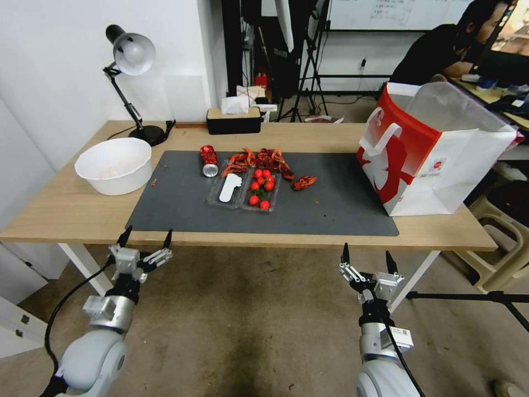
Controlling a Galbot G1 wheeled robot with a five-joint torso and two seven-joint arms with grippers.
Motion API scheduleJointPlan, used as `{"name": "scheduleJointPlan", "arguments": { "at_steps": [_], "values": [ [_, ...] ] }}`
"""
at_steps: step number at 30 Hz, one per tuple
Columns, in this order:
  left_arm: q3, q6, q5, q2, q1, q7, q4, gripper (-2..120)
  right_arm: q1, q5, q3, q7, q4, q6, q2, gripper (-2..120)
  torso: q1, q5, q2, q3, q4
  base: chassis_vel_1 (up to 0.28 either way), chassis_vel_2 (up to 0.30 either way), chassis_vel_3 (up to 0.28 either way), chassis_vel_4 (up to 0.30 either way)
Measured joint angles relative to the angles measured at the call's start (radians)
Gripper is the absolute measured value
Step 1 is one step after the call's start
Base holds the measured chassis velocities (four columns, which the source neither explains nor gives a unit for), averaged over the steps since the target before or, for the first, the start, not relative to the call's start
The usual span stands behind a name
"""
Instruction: Pick up the trash from the table and place it into the takeout bag.
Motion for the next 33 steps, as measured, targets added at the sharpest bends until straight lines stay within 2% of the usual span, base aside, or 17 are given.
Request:
{"name": "scheduleJointPlan", "arguments": {
  "at_steps": [8,18,21,22,24,29,31,32,33],
  "values": [
    [0.034,0.032,-0.003,0.011,-0.060,-0.005,0.000,100,0.000,0.000,0.001,0.000,0.000,0.000,0.000,100,0.000,0.0000,0.000,0.000,-0.0002,0.000,0.000,0.000,0.000],
    [0.146,0.114,-0.037,0.052,-0.232,-0.029,0.020,100,0.001,0.000,0.002,0.000,0.001,-0.003,0.002,100,0.000,0.0001,0.000,0.000,-0.0002,0.000,0.000,0.000,0.000],
    [0.203,0.172,-0.092,0.076,-0.337,-0.033,0.056,100,0.001,-0.002,0.001,0.000,0.001,-0.004,0.006,100,0.000,0.0001,0.000,0.000,-0.0001,0.000,0.000,0.000,0.000],
    [0.203,0.172,-0.092,0.076,-0.337,-0.033,0.056,100,0.001,-0.002,0.001,0.000,0.001,-0.004,0.006,100,0.000,0.0001,0.000,0.000,-0.0001,0.000,0.000,0.000,0.000],
    [0.279,0.250,-0.186,0.093,-0.508,-0.047,0.149,100,0.001,-0.006,-0.001,-0.001,0.001,-0.006,0.009,100,0.000,0.0000,0.000,0.000,-0.0004,0.000,0.000,0.000,0.000],
    [0.318,0.311,-0.247,0.095,-0.590,-0.072,0.184,100,0.001,-0.007,-0.002,-0.001,0.001,-0.007,0.010,100,0.000,0.0001,0.000,0.000,-0.0002,0.000,0.000,0.000,0.000],
    [0.360,0.376,-0.286,0.089,-0.664,-0.102,0.229,100,0.000,-0.009,-0.001,-0.001,0.001,-0.007,0.012,100,0.000,0.0001,0.000,0.000,0.0000,0.000,0.000,0.000,0.000],
    [0.389,0.436,-0.334,0.084,-0.701,-0.139,0.247,100,0.000,-0.009,-0.001,-0.002,0.001,-0.007,0.013,100,0.000,0.0000,0.000,0.000,-0.0001,0.000,0.000,0.000,0.000],
    [0.389,0.436,-0.334,0.084,-0.701,-0.139,0.247,100,0.000,-0.009,-0.001,-0.002,0.001,-0.007,0.013,100,0.000,0.0000,0.000,0.000,-0.0001,0.000,0.000,0.000,0.000]
  ]
}}
